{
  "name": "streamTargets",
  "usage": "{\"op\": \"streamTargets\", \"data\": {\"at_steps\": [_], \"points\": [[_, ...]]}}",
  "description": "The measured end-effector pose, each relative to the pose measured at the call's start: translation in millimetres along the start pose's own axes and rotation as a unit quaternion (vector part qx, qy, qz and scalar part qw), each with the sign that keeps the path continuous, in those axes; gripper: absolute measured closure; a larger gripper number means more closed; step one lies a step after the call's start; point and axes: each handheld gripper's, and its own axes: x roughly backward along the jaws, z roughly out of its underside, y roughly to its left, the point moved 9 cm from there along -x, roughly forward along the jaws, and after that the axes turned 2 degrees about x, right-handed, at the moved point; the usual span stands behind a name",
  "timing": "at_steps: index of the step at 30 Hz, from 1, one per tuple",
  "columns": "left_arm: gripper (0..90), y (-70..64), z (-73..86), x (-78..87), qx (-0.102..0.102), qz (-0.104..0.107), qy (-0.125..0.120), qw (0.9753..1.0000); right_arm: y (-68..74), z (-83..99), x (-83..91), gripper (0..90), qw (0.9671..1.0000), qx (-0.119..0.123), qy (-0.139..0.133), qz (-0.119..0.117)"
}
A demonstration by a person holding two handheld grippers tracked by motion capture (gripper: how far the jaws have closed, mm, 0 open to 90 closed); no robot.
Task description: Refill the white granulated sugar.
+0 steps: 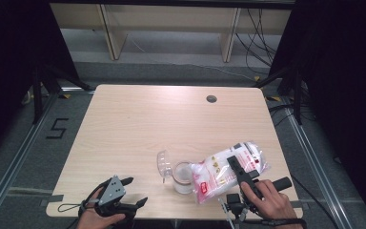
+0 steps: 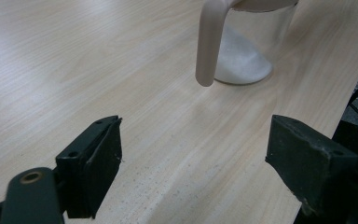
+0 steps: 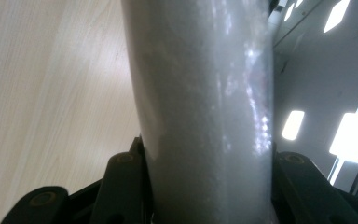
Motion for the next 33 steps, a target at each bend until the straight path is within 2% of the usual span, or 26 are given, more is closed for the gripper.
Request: {"op": "streamTargets", "data": {"at_steps": [1, 3, 5, 6, 9, 12, 17, 20, 22, 28, 29, 33], "points": [[17.8, -2.0, -1.5, -1.6, 0.006, 0.003, -0.01, 0.9999, 0.1, 0.0, 0.1, 60.6, 1.0, -0.001, 0.001, 0.0], [17.8, -1.7, -0.9, -1.5, 0.002, 0.002, -0.006, 1.0, 0.8, 0.3, 0.9, 60.7, 1.0, -0.009, 0.004, 0.002], [17.8, -2.0, -1.1, -1.9, 0.007, 0.002, -0.007, 0.9999, -1.7, -0.5, 1.3, 60.9, 1.0, 0.005, 0.001, 0.0], [17.8, -2.3, -1.4, -2.3, 0.01, 0.002, -0.009, 0.9999, -1.3, -1.1, 1.2, 60.9, 1.0, 0.002, -0.001, 0.0], [17.8, -1.7, 0.2, -1.9, 0.001, 0.0, 0.0, 1.0, 0.9, -1.5, 1.4, 61.1, 1.0, -0.009, 0.0, 0.002], [17.8, -2.0, 0.4, -1.6, -0.007, 0.004, 0.004, 1.0, 0.0, -2.8, 0.8, 61.3, 1.0, 0.0, -0.004, 0.003], [17.8, -1.7, 0.8, -1.5, -0.007, 0.004, 0.005, 1.0, 0.6, -4.6, -0.9, 61.7, 1.0, 0.001, -0.008, 0.003], [17.8, -2.9, 0.5, -2.1, -0.001, 0.003, 0.002, 1.0, 1.2, -5.4, -1.0, 61.9, 0.9999, 0.01, -0.009, 0.001], [17.8, -3.0, 0.4, -2.1, -0.002, 0.003, 0.002, 1.0, 5.8, -4.4, 0.0, 62.1, 0.9999, -0.009, -0.004, -0.006], [17.8, -2.7, 0.5, -2.9, -0.002, 0.004, 0.002, 1.0, 3.5, -6.6, 0.7, 62.4, 0.9999, -0.01, -0.01, -0.002], [17.8, -2.6, 0.3, -2.9, -0.005, 0.004, 0.002, 1.0, 2.1, -7.7, 0.0, 62.4, 0.9999, -0.002, -0.014, -0.001], [17.8, -2.8, 0.3, -3.2, -0.003, 0.003, 0.001, 1.0, 2.8, -8.3, -0.1, 62.7, 0.9999, 0.003, -0.014, -0.005]]}}
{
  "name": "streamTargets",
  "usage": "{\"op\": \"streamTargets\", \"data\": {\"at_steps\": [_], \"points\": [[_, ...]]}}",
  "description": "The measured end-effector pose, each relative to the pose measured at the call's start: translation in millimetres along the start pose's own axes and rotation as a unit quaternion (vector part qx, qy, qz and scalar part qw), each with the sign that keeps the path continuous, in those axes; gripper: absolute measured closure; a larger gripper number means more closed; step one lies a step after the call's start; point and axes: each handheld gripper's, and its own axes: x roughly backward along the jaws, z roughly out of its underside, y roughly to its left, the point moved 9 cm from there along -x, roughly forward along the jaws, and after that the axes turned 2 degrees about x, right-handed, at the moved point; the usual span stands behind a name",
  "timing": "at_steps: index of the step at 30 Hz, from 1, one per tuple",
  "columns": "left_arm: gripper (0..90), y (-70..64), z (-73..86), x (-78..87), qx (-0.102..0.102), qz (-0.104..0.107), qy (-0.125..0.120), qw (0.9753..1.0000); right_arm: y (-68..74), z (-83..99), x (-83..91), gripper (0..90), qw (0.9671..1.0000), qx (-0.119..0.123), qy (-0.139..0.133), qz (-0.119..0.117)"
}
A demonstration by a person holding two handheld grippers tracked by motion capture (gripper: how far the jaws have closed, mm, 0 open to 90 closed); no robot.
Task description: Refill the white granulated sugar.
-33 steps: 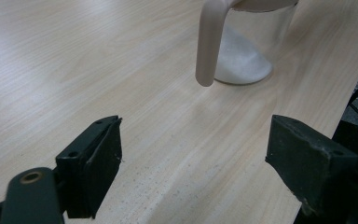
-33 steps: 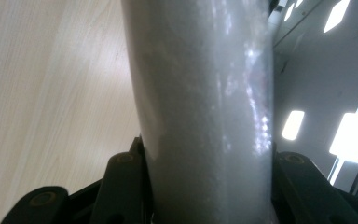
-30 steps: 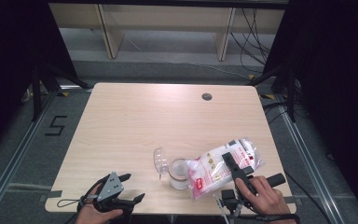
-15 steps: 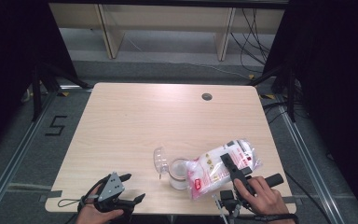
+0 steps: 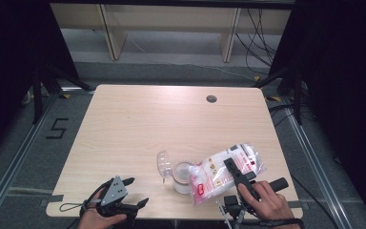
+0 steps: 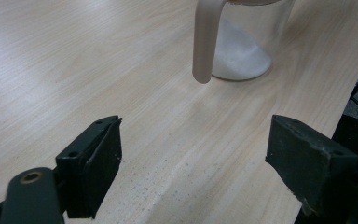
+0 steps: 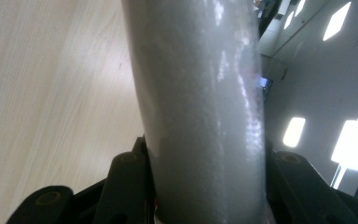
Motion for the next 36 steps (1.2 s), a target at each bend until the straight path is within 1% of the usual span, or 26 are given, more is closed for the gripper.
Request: {"op": "streamTargets", "data": {"at_steps": [1, 2, 3, 4, 6, 8, 9, 10, 13, 16, 17, 18, 19, 21, 22, 23, 24, 25, 26, 27, 28, 30, 31, 32, 33, 36], "points": [[17.8, -0.1, 0.0, -0.1, 0.001, 0.0, 0.0, 1.0, 2.0, 0.4, -0.3, 62.8, 1.0, -0.01, 0.001, 0.0], [17.8, 0.0, 0.1, -0.2, 0.001, 0.0, 0.0, 1.0, 0.7, 0.6, 0.1, 62.8, 1.0, -0.001, 0.003, -0.003], [17.8, -0.5, -0.4, -0.8, 0.005, 0.0, -0.003, 1.0, 0.7, 0.1, -0.7, 62.9, 1.0, -0.006, -0.002, 0.003], [17.8, 0.5, 0.5, -0.2, -0.001, 0.0, 0.002, 1.0, 0.9, 0.4, -0.8, 63.0, 1.0, -0.006, -0.002, 0.003], [17.8, 0.8, 0.5, -0.1, 0.0, -0.001, 0.002, 1.0, 2.6, 1.7, -0.2, 63.2, 0.9999, -0.015, 0.004, 0.001], [17.8, 2.1, 1.2, 0.4, -0.001, -0.005, 0.007, 1.0, 2.2, 1.2, -0.1, 63.3, 0.9999, -0.013, 0.002, 0.002], [17.8, 2.4, 1.0, 0.3, -0.002, -0.005, 0.006, 1.0, -0.6, 0.0, -0.5, 63.4, 1.0, -0.001, -0.004, 0.006], [17.8, 2.3, 0.5, -0.6, 0.002, -0.003, 0.002, 1.0, 0.7, 0.6, -0.1, 63.4, 1.0, -0.005, -0.001, 0.003], [17.8, 3.0, 0.6, -0.5, 0.002, -0.004, 0.001, 1.0, -0.3, -0.7, 0.9, 63.7, 1.0, 0.001, -0.003, 0.005], [17.8, 3.0, 0.4, -0.5, -0.004, -0.003, 0.002, 1.0, 1.9, -0.4, 1.6, 63.8, 0.9999, -0.011, 0.0, 0.002], [17.8, 2.7, 0.7, -0.6, 0.001, -0.004, 0.003, 1.0, 2.8, -0.4, 1.8, 63.8, 0.9998, -0.02, 0.001, 0.002], [17.8, 2.3, 0.4, -0.9, 0.001, -0.002, 0.001, 1.0, 1.0, -0.2, 2.0, 63.9, 1.0, -0.009, 0.001, 0.003], [17.8, 2.0, 0.4, -1.1, 0.006, -0.002, 0.0, 1.0, 0.7, -0.5, 1.7, 63.9, 1.0, -0.005, 0.0, 0.004], [17.8, 3.3, 0.1, -0.8, 0.001, -0.004, -0.001, 1.0, 0.8, 0.1, 2.1, 64.0, 1.0, -0.008, 0.002, 0.004], [17.8, 3.0, 0.5, -0.8, 0.006, -0.004, 0.0, 1.0, -1.8, -1.0, 1.4, 64.1, 0.9999, 0.004, -0.004, 0.008], [17.8, 2.9, 0.6, -0.7, 0.006, -0.002, 0.001, 1.0, -2.2, -1.1, 1.4, 64.1, 0.9999, 0.006, -0.006, 0.009], [17.8, 2.9, 0.9, -0.5, 0.006, 0.0, 0.004, 1.0, -0.6, -0.6, 1.7, 64.2, 1.0, -0.004, -0.004, 0.008], [17.8, 2.6, 0.4, -1.0, 0.009, -0.002, -0.001, 1.0, -2.0, -1.1, 1.9, 64.2, 0.9999, 0.001, -0.005, 0.011], [17.8, 3.5, 0.1, -1.3, 0.005, -0.002, -0.002, 1.0, -0.5, -0.9, 1.9, 64.3, 0.9999, -0.006, -0.004, 0.009], [17.8, 4.5, 1.3, -0.6, 0.006, -0.003, 0.005, 1.0, -0.7, -1.3, 2.1, 64.3, 0.9999, -0.008, -0.005, 0.009], [17.8, 5.6, 1.2, -0.7, 0.009, -0.006, 0.003, 0.9999, 0.8, -0.4, 3.1, 64.3, 0.9999, -0.015, 0.001, 0.005], [17.8, 7.2, 1.2, -0.7, 0.012, -0.006, 0.0, 0.9999, -0.5, -1.6, 2.9, 64.4, 0.9999, -0.011, -0.003, 0.008], [17.8, 7.2, 0.5, -0.8, 0.015, -0.008, -0.004, 0.9999, -3.8, -3.2, 2.0, 64.5, 0.9999, 0.003, -0.011, 0.012], [17.8, 8.8, 1.1, 0.6, -0.001, -0.005, 0.004, 1.0, -1.8, -2.4, 2.6, 64.5, 0.9999, -0.006, -0.006, 0.009], [17.8, 7.3, 1.4, 0.2, 0.011, -0.005, 0.003, 0.9999, -1.1, -2.5, 2.3, 64.6, 0.9999, -0.011, -0.007, 0.007], [17.8, 6.5, 1.1, -0.5, 0.013, -0.005, 0.0, 0.9999, -1.0, -2.4, 2.7, 64.7, 0.9998, -0.014, -0.007, 0.007]]}}
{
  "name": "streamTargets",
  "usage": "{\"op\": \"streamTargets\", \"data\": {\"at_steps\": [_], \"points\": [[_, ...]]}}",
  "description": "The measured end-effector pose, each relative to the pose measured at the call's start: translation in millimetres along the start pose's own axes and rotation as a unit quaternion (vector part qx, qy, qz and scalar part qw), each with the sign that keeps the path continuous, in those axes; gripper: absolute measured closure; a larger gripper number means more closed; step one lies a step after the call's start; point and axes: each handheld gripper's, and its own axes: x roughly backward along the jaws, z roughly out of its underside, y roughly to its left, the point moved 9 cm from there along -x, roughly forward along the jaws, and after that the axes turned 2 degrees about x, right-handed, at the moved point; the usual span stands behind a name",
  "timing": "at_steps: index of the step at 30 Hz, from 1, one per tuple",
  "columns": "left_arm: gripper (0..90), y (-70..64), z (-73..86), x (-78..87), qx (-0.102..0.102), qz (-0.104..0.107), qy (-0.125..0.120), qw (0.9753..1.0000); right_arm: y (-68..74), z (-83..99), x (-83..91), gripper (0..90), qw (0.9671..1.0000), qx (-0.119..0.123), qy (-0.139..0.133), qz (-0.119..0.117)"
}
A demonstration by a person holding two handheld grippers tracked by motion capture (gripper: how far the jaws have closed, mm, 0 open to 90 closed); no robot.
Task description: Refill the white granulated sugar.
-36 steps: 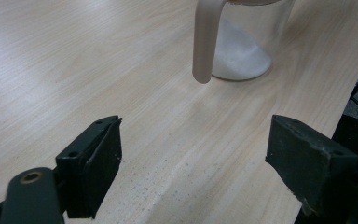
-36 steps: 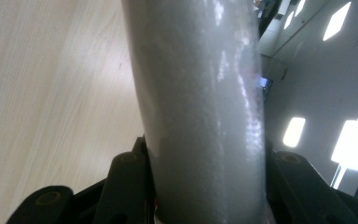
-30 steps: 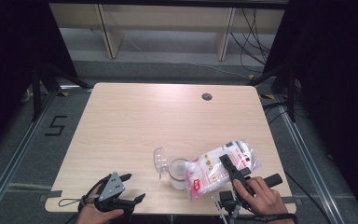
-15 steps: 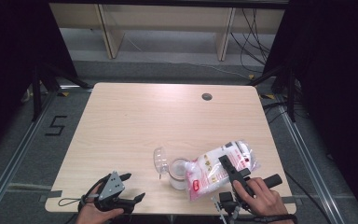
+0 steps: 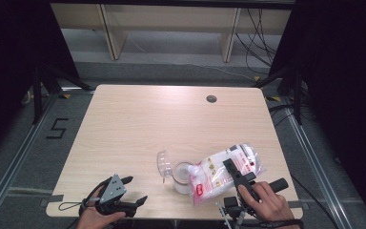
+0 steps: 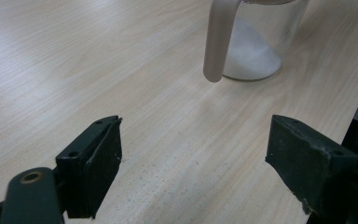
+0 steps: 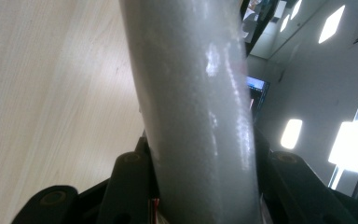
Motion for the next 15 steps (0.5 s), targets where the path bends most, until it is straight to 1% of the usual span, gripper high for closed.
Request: {"op": "streamTargets", "data": {"at_steps": [5, 6, 7, 8, 9, 10, 11, 15], "points": [[17.8, 0.4, 0.3, 0.3, 0.0, -0.001, 0.001, 1.0, 0.4, 0.3, 0.5, 65.0, 1.0, 0.002, 0.0, -0.004], [17.8, 0.3, 0.3, 0.3, 0.0, -0.001, 0.001, 1.0, 1.5, 1.3, 1.3, 65.0, 1.0, -0.006, 0.004, -0.004], [17.8, 0.1, 0.1, 0.2, 0.001, 0.0, 0.0, 1.0, 0.0, 1.2, 1.2, 65.1, 1.0, 0.0, 0.003, -0.001], [17.8, -0.1, 0.1, 0.2, 0.001, 0.0, 0.0, 1.0, 0.0, 1.7, 1.4, 65.1, 1.0, 0.0, 0.004, -0.002], [17.8, -0.2, -0.1, 0.1, 0.0, 0.0, 0.0, 1.0, -3.0, 0.8, 0.5, 65.2, 0.9999, 0.012, -0.003, 0.002], [17.8, -0.4, -0.4, 0.2, -0.002, 0.0, -0.001, 1.0, -4.0, 1.2, 0.6, 65.3, 0.9998, 0.02, -0.002, 0.001], [17.8, 0.0, -0.3, 0.7, -0.004, -0.003, 0.001, 1.0, -3.8, 1.9, 1.2, 65.5, 0.9999, 0.016, 0.0, 0.0], [17.8, 0.0, -0.4, 0.6, -0.003, -0.003, 0.001, 1.0, -4.2, 1.8, 1.2, 65.8, 0.9999, 0.016, 0.0, 0.001]]}}
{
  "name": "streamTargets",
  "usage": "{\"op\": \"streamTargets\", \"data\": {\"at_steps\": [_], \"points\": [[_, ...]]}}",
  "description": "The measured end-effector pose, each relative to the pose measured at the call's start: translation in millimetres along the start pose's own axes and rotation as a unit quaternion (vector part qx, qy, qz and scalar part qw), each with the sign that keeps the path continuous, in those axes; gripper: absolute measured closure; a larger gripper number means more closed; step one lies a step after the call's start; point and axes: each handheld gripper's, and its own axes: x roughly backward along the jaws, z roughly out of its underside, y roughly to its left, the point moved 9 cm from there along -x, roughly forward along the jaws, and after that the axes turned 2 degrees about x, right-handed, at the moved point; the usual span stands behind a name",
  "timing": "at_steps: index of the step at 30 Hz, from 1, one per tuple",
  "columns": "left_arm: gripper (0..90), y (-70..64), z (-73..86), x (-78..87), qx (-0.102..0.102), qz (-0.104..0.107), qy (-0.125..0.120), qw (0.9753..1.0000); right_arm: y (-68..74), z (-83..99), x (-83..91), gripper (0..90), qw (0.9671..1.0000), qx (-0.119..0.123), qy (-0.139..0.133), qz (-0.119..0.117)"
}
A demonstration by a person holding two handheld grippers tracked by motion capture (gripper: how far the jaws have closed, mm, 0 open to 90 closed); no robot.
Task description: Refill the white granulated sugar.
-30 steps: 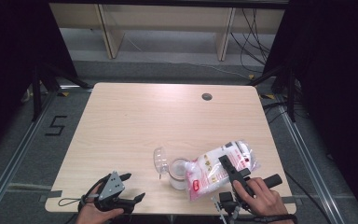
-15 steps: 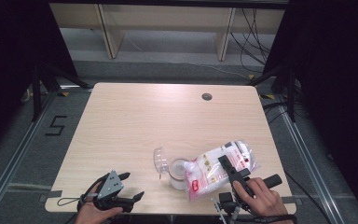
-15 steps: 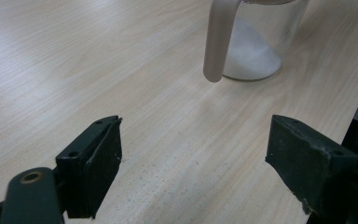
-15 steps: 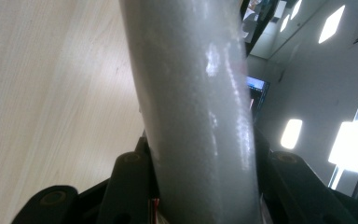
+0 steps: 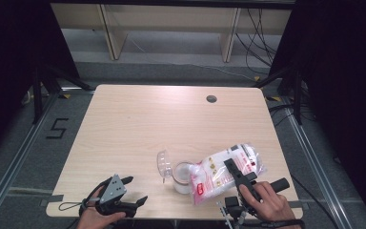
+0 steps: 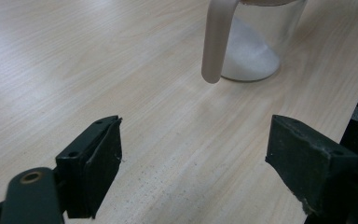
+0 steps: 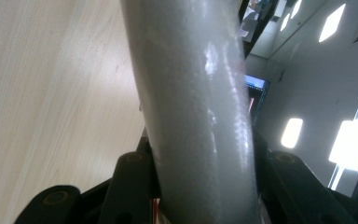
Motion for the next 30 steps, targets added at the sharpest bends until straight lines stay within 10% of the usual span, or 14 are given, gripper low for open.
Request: {"op": "streamTargets", "data": {"at_steps": [30], "points": [[17.8, -1.0, 0.4, -0.7, 0.0, 0.003, -0.001, 1.0, 1.0, -3.5, 0.6, 67.0, 1.0, -0.001, -0.007, -0.004]]}}
